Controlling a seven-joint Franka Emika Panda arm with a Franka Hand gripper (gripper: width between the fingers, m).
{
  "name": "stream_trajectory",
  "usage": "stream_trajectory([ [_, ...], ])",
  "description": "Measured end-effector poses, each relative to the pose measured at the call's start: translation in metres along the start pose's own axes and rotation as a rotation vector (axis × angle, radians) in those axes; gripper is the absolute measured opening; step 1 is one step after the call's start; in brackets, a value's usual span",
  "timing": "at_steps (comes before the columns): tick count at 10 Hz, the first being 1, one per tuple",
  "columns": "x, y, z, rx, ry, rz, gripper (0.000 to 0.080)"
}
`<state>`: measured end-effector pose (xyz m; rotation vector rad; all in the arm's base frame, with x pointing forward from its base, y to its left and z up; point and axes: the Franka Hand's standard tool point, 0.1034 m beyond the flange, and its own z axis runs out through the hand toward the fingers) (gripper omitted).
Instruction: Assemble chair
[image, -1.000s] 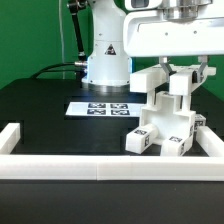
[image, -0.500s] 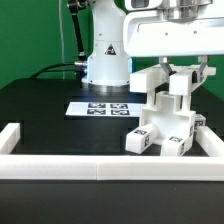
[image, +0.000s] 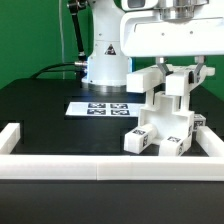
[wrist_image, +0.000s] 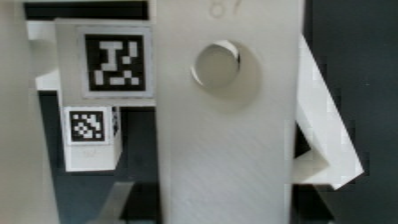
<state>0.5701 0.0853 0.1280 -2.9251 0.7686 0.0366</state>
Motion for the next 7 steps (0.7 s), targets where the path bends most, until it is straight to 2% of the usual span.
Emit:
stream_trajectory([
  [7,0.0035,0.0008,0.0041,-0.005,0.001,0.028,0.0291],
])
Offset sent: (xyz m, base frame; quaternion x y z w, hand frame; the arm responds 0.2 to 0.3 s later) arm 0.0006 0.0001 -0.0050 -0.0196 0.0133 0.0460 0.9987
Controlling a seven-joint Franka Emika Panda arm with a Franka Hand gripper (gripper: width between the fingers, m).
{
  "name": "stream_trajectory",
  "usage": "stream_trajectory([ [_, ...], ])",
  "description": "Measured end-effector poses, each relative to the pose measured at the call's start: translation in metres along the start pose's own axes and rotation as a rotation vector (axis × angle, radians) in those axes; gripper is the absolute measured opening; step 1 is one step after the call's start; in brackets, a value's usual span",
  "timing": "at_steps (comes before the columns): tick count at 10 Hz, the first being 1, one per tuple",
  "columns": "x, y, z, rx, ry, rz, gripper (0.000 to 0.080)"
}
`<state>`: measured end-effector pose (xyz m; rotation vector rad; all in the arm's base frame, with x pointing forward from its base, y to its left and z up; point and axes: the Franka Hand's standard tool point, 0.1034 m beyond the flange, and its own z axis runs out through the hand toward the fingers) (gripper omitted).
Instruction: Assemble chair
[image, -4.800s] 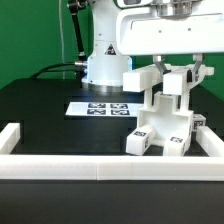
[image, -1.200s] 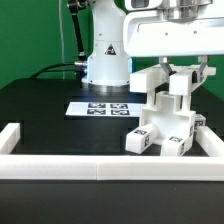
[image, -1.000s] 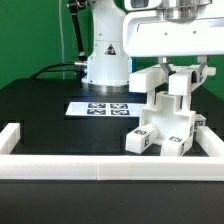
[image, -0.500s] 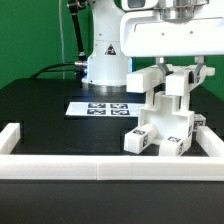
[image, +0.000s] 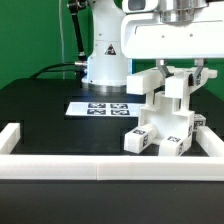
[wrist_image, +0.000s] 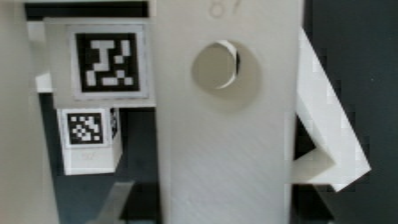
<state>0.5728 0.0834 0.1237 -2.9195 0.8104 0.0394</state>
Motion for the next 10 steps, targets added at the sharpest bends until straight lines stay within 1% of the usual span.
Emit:
stream_trajectory([
  [3,0.0,0.0,0.002,-0.002,0.0,0.0,0.0291],
  [6,0.001,0.007,0.018,-0.019,-0.003,-0.003,0.0291],
  [7,0.001,0.009,0.021,-0.024,-0.007,-0.002,0.0291],
  [9,0.001,0.009,0.021,-0.024,-0.007,-0.002,0.0296],
  [10,0.001,0.009,0.021,-0.024,-0.007,-0.002,0.0493],
])
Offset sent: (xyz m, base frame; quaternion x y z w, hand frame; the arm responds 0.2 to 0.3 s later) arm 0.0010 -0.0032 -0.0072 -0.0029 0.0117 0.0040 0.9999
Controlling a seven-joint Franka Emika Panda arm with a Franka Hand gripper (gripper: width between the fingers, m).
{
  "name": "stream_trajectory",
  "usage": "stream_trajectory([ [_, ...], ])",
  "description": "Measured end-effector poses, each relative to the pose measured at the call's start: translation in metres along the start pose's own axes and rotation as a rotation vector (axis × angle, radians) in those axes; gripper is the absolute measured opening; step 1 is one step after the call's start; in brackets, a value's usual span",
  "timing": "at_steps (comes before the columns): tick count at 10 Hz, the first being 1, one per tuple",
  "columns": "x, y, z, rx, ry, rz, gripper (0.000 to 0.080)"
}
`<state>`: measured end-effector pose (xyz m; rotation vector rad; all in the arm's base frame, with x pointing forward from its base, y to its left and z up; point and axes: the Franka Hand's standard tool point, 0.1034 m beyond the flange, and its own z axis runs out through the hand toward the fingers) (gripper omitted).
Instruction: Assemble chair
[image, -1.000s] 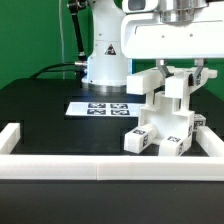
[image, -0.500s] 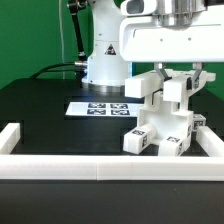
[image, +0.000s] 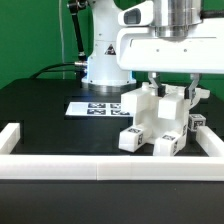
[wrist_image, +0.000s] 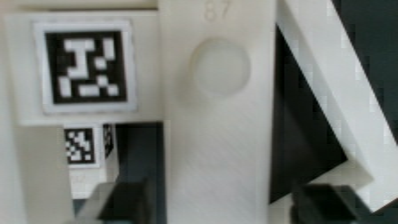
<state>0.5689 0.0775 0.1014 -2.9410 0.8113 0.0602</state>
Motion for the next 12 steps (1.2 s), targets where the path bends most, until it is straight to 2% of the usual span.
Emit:
stream_trajectory([
  [1,0.0,0.0,0.0,0.0,0.0,0.0,0.0493],
  [2,0.0,0.0,0.0,0.0,0.0,0.0,0.0619],
  [3,0.0,0.0,0.0,0.0,0.0,-0.001,0.064],
  [5,0.003,0.0,-0.012,0.012,0.008,-0.02,0.0647],
  [8,-0.009,0.001,-0.036,0.04,0.016,-0.025,0.0649],
  [9,-0.011,0.0,-0.039,0.044,0.018,-0.026,0.0649],
  [12,-0.012,0.003,-0.033,0.036,0.013,-0.025,0.0649],
])
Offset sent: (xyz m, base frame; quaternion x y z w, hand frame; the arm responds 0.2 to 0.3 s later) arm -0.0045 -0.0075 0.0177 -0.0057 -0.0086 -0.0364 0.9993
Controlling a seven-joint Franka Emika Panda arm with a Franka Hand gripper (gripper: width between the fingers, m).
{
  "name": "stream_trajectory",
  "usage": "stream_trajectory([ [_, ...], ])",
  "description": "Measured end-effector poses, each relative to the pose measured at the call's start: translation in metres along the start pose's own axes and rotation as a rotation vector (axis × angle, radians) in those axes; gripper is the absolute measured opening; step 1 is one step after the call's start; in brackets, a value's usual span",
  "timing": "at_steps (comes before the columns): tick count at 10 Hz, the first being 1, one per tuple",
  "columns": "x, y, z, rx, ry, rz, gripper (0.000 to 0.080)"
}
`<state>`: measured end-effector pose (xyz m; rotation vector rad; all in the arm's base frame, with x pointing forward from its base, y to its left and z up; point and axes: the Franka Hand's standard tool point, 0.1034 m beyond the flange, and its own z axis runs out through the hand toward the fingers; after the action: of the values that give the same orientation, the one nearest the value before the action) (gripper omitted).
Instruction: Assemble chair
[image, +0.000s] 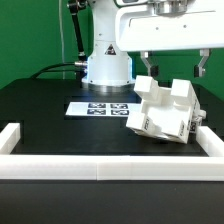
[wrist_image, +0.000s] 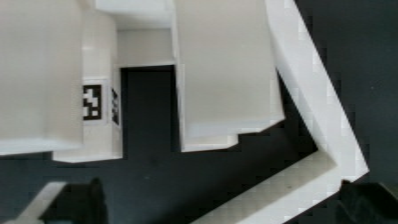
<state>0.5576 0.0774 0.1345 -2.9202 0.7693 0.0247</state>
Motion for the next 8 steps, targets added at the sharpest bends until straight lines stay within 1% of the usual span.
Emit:
stream_trajectory([
  [1,-0.005,0.005,0.005,-0.006,-0.004,-0.005,0.0649],
  [2,-0.01,0.01,0.003,-0.009,-0.017,-0.006,0.0649],
  [5,-0.017,0.009,-0.009,0.007,-0.013,-0.003,0.0649],
  [7,-0.022,0.013,-0.009,0.007,-0.016,-0.002,0.0649],
  [8,-0.022,0.013,-0.009,0.007,-0.016,-0.002,0.0649],
])
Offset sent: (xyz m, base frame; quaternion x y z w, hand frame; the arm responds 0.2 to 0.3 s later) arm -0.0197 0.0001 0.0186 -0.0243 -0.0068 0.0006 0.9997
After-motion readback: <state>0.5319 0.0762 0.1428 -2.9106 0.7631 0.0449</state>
